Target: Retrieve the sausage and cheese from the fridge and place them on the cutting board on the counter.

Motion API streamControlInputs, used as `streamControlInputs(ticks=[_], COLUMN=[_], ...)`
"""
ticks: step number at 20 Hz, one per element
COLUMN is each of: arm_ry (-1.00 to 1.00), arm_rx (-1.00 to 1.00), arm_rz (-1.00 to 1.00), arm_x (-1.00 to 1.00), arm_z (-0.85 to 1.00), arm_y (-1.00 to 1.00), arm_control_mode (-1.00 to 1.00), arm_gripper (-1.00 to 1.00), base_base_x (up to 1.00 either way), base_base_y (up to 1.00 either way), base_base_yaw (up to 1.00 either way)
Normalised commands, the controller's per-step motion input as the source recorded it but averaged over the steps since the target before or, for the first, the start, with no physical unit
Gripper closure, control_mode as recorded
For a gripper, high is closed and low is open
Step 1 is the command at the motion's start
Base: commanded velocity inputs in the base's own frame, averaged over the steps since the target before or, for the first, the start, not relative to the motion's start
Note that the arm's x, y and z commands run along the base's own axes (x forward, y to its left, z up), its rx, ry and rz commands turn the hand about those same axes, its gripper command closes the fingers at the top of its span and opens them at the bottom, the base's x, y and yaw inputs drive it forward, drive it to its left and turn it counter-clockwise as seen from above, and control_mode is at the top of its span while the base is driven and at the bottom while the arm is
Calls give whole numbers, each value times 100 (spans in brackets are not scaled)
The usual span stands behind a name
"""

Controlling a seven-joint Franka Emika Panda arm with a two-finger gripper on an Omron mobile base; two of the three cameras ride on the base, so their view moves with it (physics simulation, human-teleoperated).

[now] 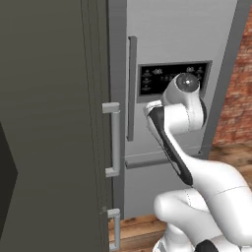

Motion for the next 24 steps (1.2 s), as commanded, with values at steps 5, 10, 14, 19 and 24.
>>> streamControlInputs(ticks=[5, 10, 14, 19, 24], arm_ry=[-17, -7, 10, 11, -1], arm_rx=[0, 0, 0, 0, 0], arm_rz=[0, 0, 0, 0, 0], arm_x=[11, 18, 45, 51, 32], arm_z=[0, 0, 2, 20, 8], arm_y=[8, 30, 28, 4, 0], arm_control_mode=[-100, -100, -100, -100, -100], arm_gripper=[-100, -100, -100, -100, -100], base_base_x=[0, 0, 0, 0, 0], base_base_y=[0, 0, 0, 0, 0], base_base_yaw=[0, 0, 0, 0, 0])
